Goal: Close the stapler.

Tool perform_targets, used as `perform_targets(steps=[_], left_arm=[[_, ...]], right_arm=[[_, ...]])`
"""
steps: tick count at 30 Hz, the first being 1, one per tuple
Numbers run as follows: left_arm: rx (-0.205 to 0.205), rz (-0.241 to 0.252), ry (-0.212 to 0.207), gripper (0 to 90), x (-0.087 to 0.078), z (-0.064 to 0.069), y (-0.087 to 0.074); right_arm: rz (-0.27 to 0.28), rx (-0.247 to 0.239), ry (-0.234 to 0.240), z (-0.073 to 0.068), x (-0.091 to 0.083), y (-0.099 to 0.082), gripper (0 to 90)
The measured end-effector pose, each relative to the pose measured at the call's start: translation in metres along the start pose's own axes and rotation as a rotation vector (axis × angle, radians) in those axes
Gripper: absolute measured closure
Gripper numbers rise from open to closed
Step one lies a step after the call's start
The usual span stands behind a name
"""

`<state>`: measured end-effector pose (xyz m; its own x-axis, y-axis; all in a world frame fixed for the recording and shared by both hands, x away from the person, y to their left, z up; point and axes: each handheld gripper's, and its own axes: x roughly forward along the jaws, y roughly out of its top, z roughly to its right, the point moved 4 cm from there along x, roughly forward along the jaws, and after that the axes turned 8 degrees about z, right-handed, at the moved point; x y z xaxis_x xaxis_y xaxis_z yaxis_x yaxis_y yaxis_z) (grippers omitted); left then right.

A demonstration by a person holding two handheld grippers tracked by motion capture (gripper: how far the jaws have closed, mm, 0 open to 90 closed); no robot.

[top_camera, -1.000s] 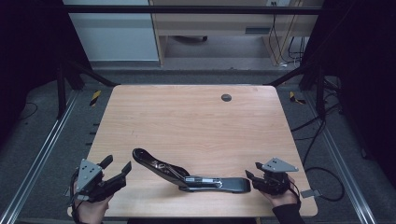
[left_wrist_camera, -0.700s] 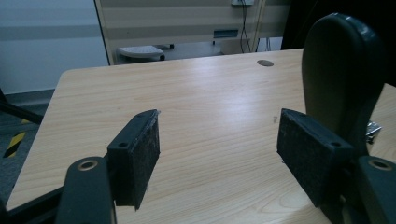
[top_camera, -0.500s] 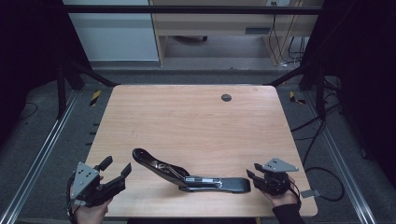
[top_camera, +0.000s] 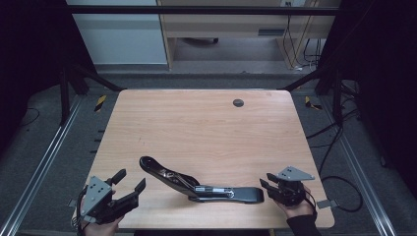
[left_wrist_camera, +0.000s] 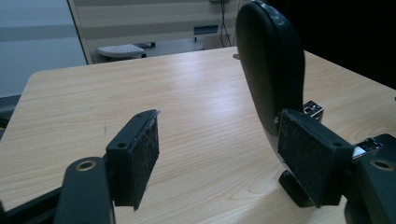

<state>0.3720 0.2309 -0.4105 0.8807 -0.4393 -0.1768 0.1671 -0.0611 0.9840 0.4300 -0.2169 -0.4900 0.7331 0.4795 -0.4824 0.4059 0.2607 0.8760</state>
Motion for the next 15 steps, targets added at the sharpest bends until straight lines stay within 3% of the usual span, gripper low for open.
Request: perform_targets(steps=[7,15], left_arm=[[0.004,-0.011,-0.04,28.3,0.004,0.013,-0.001],[0.011,-0.012,-0.044,28.6,0.01,0.018,0.003]], right_arm=[[-0.005,-0.012,0.011,-0.002,0.0,0.0,68.2],[-0.01,-0.002,0.03,-0.005,-0.002,0.0,75.3]])
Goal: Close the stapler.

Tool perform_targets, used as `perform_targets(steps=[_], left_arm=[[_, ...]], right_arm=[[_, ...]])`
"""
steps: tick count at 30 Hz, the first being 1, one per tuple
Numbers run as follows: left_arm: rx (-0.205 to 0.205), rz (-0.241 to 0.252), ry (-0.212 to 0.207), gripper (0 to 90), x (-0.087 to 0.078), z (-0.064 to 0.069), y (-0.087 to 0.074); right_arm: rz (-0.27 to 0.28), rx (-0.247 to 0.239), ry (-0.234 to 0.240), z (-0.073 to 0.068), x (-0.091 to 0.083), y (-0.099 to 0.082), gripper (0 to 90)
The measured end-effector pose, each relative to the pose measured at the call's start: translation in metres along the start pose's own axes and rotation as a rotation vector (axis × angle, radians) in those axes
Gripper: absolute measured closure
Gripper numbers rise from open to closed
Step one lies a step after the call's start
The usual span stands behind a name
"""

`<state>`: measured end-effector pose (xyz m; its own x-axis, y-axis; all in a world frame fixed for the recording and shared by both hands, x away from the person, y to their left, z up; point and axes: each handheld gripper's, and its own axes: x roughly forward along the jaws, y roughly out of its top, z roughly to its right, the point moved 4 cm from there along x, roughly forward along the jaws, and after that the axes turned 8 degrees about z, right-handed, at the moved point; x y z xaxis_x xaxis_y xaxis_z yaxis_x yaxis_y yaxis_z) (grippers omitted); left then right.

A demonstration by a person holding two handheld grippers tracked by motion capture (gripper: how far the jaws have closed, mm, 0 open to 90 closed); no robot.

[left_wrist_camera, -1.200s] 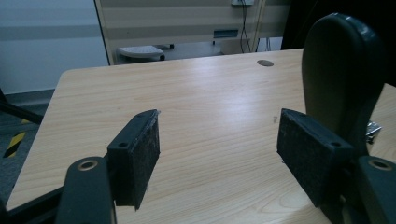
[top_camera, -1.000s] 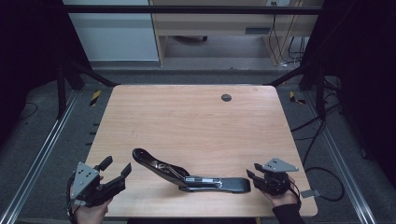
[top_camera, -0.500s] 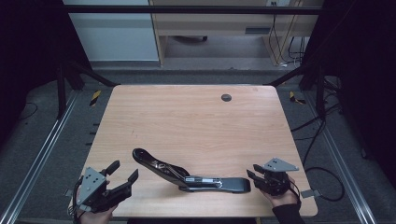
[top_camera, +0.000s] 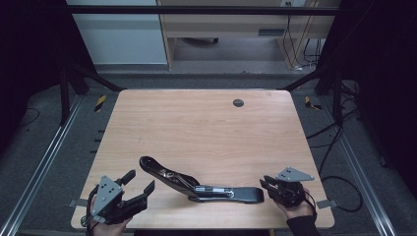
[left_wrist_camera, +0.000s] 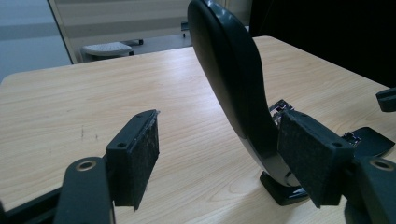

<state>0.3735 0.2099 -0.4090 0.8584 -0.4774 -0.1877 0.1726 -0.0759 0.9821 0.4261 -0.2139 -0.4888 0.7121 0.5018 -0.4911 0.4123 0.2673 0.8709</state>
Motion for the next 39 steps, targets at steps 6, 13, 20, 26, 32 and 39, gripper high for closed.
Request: perform_targets(steps=[6,13,20,26,32,39], left_arm=[[0.013,0.003,-0.006,28.8,0.009,0.006,0.005],[0.018,-0.005,-0.011,29.2,0.018,0.011,0.007],[0.022,0.002,0.007,31.2,0.025,0.009,0.007],[0.028,0.013,0.009,34.5,0.032,0.009,0.013],[0.023,0.016,0.004,38.4,0.038,0.011,0.015],[0.014,0.016,0.008,44.0,0.037,0.01,0.015]], right_arm=[[-0.006,-0.009,0.017,-0.004,-0.001,-0.001,78.2],[-0.005,-0.005,0.035,-0.008,-0.007,-0.003,80.6],[-0.013,-0.003,0.049,-0.012,-0.011,-0.008,81.3],[-0.018,0.005,0.06,-0.017,-0.014,-0.012,81.6],[-0.021,0.001,0.066,-0.017,-0.011,-0.012,82.6],[-0.036,0.014,0.101,-0.02,-0.004,-0.014,83.2]])
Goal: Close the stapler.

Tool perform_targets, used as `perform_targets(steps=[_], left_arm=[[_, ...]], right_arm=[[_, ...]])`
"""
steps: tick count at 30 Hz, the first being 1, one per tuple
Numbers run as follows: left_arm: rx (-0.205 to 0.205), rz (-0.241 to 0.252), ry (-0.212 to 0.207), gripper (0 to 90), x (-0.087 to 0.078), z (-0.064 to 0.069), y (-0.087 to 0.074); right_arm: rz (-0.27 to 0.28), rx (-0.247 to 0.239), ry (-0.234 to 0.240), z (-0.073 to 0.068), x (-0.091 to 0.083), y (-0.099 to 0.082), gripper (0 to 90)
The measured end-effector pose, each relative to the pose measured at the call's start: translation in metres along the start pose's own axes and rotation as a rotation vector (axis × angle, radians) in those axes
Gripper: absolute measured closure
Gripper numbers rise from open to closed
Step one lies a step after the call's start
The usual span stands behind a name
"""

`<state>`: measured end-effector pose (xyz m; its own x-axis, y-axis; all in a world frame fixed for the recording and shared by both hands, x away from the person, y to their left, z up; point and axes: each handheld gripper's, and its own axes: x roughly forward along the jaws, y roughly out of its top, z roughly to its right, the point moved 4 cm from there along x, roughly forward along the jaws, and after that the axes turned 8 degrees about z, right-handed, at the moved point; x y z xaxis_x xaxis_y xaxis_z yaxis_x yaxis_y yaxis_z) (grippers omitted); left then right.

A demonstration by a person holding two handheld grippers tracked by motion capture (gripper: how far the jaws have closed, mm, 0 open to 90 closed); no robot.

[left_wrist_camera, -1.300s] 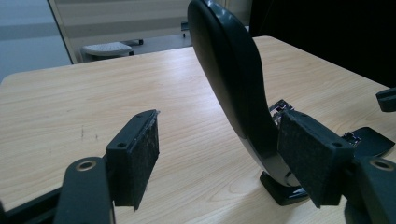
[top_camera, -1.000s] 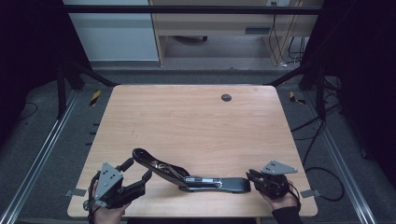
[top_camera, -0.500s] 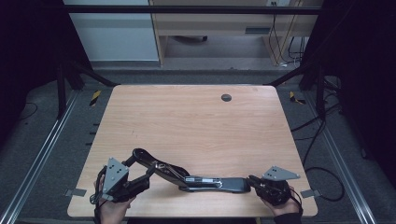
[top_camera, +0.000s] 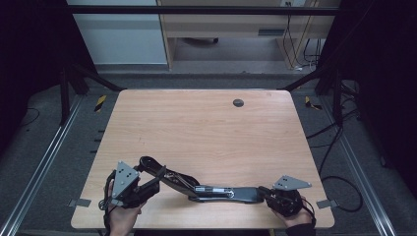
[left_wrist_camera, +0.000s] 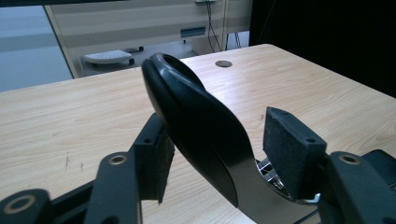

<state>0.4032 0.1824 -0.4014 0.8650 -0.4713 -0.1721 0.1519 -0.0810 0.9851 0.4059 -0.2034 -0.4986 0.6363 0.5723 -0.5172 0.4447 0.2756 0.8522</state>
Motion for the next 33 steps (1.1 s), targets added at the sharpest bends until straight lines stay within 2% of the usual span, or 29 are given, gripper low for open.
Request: perform_targets(steps=[6,13,25,33], left_arm=[[-0.006,0.001,0.01,50.3,-0.001,-0.001,-0.001],[-0.012,-0.003,0.011,51.4,-0.001,-0.001,0.0],[-0.015,-0.011,0.016,51.8,-0.002,-0.001,0.0],[-0.026,-0.009,0.008,52.3,-0.002,-0.001,0.001]], right_arm=[[-0.024,0.008,0.015,0.0,0.007,-0.003,83.3],[-0.061,0.008,0.023,0.0,0.012,-0.007,84.6],[-0.079,0.001,0.023,0.002,0.015,-0.01,86.1],[-0.073,-0.009,0.03,0.001,0.015,-0.011,86.9]])
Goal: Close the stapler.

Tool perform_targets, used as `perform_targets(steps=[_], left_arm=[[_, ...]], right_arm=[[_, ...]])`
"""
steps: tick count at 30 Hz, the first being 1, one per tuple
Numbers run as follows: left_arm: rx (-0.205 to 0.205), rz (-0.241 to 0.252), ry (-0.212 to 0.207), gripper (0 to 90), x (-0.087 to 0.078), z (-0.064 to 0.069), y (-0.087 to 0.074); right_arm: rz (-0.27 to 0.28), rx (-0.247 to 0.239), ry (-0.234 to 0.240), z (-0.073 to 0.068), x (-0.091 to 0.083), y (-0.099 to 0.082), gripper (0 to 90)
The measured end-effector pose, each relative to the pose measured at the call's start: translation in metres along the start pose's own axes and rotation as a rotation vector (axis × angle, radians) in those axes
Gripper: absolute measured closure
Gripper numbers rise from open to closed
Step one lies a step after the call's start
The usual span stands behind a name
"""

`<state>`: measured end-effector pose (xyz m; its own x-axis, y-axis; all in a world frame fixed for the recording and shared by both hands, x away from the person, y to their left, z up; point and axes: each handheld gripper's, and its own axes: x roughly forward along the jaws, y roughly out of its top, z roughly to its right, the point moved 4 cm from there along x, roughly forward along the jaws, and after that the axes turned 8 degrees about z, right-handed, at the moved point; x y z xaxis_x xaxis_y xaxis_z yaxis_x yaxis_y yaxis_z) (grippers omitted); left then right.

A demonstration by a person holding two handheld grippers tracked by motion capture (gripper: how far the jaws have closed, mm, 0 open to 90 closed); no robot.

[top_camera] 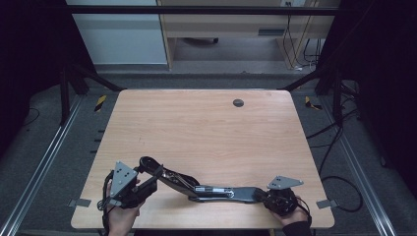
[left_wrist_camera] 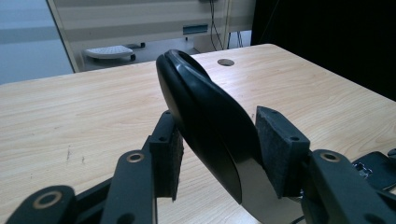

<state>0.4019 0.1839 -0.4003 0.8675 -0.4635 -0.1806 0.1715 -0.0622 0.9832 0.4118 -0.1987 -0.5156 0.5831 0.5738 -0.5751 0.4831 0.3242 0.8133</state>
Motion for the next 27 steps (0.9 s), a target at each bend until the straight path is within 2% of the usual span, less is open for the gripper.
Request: perform_targets(steps=[13,23,27], left_arm=[[0.005,0.003,-0.003,53.1,0.0,0.004,0.003],[0.021,0.011,-0.007,53.7,0.002,0.011,0.007],[0.026,0.011,-0.006,53.7,0.002,0.011,0.007]], right_arm=[[0.0,-0.009,0.016,-0.001,0.001,0.0,89.6],[0.015,0.014,0.032,0.001,0.001,-0.001,89.5],[0.017,-0.018,0.035,0.001,0.001,-0.001,89.3]])
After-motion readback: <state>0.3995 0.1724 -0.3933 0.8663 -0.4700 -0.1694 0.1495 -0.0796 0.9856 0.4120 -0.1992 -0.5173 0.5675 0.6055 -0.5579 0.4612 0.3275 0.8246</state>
